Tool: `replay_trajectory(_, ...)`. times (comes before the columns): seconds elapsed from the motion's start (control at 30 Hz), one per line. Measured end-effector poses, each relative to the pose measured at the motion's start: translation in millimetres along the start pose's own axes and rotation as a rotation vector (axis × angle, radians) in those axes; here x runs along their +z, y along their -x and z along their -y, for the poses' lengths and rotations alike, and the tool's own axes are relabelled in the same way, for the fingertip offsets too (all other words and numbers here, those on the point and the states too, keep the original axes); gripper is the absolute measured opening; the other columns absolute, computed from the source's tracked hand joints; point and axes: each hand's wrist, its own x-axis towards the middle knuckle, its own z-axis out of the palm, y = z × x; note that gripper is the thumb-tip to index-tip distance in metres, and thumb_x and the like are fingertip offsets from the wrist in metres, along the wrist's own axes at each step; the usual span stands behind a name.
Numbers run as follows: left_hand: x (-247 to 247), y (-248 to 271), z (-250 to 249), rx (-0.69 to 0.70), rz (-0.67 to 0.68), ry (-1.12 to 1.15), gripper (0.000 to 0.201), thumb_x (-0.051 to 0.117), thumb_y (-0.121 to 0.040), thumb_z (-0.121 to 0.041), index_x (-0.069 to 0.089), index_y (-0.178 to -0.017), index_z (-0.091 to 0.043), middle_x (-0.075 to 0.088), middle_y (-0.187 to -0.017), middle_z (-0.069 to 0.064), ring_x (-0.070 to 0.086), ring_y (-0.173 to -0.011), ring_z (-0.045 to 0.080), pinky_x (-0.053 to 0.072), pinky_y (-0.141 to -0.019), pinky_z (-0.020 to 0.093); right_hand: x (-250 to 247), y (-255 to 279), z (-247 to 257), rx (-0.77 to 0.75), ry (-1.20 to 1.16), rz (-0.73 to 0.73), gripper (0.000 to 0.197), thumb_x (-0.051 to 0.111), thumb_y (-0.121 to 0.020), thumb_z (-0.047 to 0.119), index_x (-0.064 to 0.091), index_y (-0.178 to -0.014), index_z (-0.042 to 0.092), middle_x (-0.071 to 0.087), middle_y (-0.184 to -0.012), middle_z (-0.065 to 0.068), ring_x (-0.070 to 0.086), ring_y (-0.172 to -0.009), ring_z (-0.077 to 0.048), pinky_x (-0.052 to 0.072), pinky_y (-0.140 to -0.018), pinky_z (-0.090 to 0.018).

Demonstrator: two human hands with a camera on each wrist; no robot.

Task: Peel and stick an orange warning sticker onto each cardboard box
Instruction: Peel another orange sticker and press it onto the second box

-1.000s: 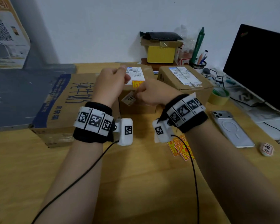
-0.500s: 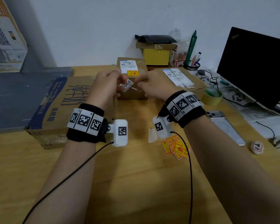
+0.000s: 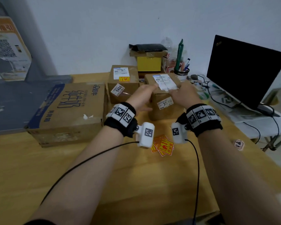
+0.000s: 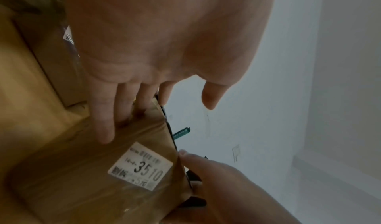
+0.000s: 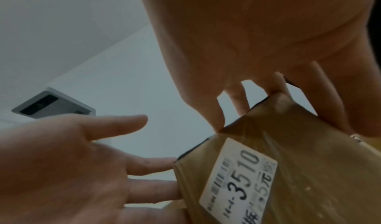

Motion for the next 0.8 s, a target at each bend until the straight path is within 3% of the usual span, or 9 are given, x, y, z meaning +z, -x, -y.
replay_trajectory(0.1,3,6,1,0.029,-0.031,0.014,0.057,0.057,-0.100,-0.049,0.045,-0.148,-0.021,0.049,-0.152,0.006,0.050,-0.136,0.033,0.053,-0.102,0.053,-5,12,-1,-0.035,-0.076,-0.063,0.046,0.065,-0.096,0.033,0.060,-0.137,0.013,0.064,-0.136,-0.013,0.063,-0.118,-0.031,0.054,-0.096,-0.038)
replay_trajectory(0.17,1,13,1,0.061,-0.049,0.023,0.058,0.059,-0.097,-0.051,0.050,-0.146,-0.021,0.054,-0.149,0.005,0.053,-0.133,0.031,0.055,-0.100,0.052,-7,20,-1,-0.037,-0.119,-0.121,0.050,0.062,-0.097,0.030,0.053,-0.145,0.015,0.053,-0.147,-0.014,0.059,-0.125,-0.031,0.048,-0.098,-0.035)
replay_trajectory(0.27,-9,32,-1,0.147,-0.132,0.007,0.054,0.060,-0.092,-0.054,0.059,-0.136,-0.022,0.063,-0.138,0.004,0.060,-0.126,0.028,0.058,-0.096,0.051,-11,38,7,-0.039,-0.209,-0.183,0.058,0.060,-0.096,0.033,0.046,-0.152,0.024,0.040,-0.156,-0.012,0.058,-0.121,-0.026,0.046,-0.101,-0.035)
replay_trajectory(0.37,-25,60,-4,0.194,-0.205,-0.063,0.028,0.056,-0.099,-0.048,0.064,-0.115,-0.028,0.066,-0.128,0.003,0.066,-0.115,0.025,0.061,-0.090,0.048,-12,59,17,-0.082,-0.287,-0.194,0.048,0.062,-0.091,0.040,0.058,-0.138,0.031,0.051,-0.146,-0.005,0.059,-0.120,-0.023,0.050,-0.106,-0.042)
replay_trajectory(0.47,-40,83,-2,0.158,-0.260,-0.094,0.026,0.056,-0.101,-0.046,0.065,-0.111,-0.024,0.068,-0.120,0.003,0.070,-0.104,0.027,0.062,-0.082,0.044,-9,80,27,-0.101,-0.335,-0.151,0.034,0.060,-0.080,0.047,0.069,-0.112,0.039,0.065,-0.127,0.001,0.066,-0.110,-0.022,0.058,-0.092,-0.052)
replay_trajectory(0.6,-55,107,7,0.168,-0.317,-0.118,0.043,0.056,-0.095,-0.051,0.069,-0.116,-0.016,0.074,-0.110,0.003,0.074,-0.096,0.029,0.064,-0.081,0.047,5,101,31,-0.092,-0.408,-0.097,0.030,0.069,-0.088,0.041,0.075,-0.116,0.034,0.068,-0.121,0.002,0.069,-0.102,-0.020,0.063,-0.085,-0.048)
replay_trajectory(0.8,-75,128,21,0.149,-0.359,-0.150,0.027,0.053,-0.102,-0.044,0.067,-0.093,-0.023,0.073,-0.103,0.003,0.073,-0.096,0.032,0.063,-0.086,0.049,28,119,41,-0.080,-0.452,-0.018,0.030,0.072,-0.088,0.042,0.072,-0.117,0.035,0.061,-0.128,-0.002,0.070,-0.098,-0.021,0.064,-0.083,-0.049)
